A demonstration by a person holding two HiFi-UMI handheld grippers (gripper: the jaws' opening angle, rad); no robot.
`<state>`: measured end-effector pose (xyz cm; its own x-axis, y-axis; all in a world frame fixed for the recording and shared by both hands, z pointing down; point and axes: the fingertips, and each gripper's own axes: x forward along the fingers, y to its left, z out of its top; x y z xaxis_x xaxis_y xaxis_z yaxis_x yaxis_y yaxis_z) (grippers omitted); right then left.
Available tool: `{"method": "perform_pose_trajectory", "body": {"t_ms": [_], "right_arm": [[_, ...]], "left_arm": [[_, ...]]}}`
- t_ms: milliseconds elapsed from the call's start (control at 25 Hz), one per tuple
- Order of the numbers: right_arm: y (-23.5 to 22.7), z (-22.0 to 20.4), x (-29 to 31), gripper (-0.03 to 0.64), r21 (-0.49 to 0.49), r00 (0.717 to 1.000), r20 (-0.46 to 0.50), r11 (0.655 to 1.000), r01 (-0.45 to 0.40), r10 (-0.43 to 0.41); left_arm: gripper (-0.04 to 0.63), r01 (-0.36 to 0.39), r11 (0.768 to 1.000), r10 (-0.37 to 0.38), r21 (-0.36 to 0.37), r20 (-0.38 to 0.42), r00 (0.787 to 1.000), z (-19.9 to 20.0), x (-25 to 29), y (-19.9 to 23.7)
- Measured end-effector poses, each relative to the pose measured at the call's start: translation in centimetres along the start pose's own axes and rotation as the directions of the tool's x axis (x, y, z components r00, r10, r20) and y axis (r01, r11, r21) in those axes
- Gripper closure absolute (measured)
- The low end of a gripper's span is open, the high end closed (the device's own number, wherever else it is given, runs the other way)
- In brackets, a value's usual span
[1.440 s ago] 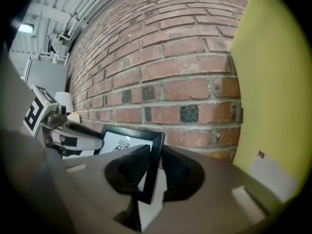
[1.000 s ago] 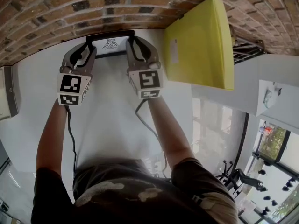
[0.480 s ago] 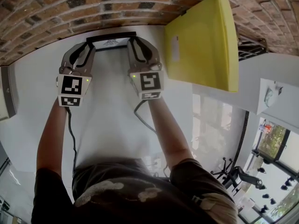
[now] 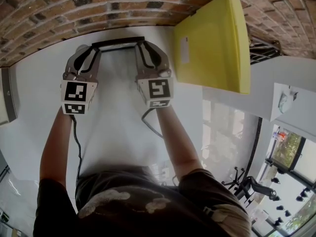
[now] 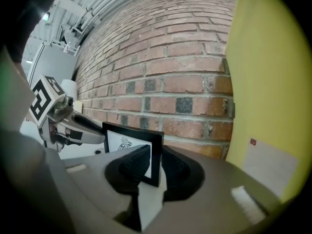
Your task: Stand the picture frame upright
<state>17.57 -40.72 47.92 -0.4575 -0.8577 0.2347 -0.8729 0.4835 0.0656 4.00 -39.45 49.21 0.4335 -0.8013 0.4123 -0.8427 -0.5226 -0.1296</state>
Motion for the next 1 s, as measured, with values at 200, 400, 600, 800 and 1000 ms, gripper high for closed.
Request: {"method": "perform_pose_trajectory", "body": {"t_ms": [200,400,600,800,1000], "right_arm": [[0.3,0.0,-0.6,0.537,-0.004,1.0,-0.003,1.0,0.0,0.0],[0.3,-0.5,-1.0,0.537,0.001,1.0,-0.017,1.0,0.005,-0.005],[0.1,-1.0,-1.2,0.537,-0.003,1.0,-0.008,1.0,0.014,-0.014],[0.1,-1.0,-1.3,0.537,-0.007,1.0,-0.007,1.0,0.022,-0.022],[0.3,-1.0,-1.3,0.518,0.004,1.0,-0.013,1.0,0.0,0.0]], "left_arm": [[0.506,0.0,1.0,0.0,-0.01,-0.004,1.0,-0.1,-0.4,-0.2],[0.506,0.002,0.999,-0.002,-0.035,-0.006,1.0,-0.2,-0.7,-0.7],[0.506,0.021,0.999,-0.021,-0.027,-0.007,1.0,-0.6,-0.6,-1.3],[0.502,0.027,0.999,-0.027,-0.02,-0.001,1.0,-0.6,-0.6,-1.3],[0.467,0.062,0.997,-0.062,-0.036,0.003,0.998,-0.6,-0.7,-1.7]]}}
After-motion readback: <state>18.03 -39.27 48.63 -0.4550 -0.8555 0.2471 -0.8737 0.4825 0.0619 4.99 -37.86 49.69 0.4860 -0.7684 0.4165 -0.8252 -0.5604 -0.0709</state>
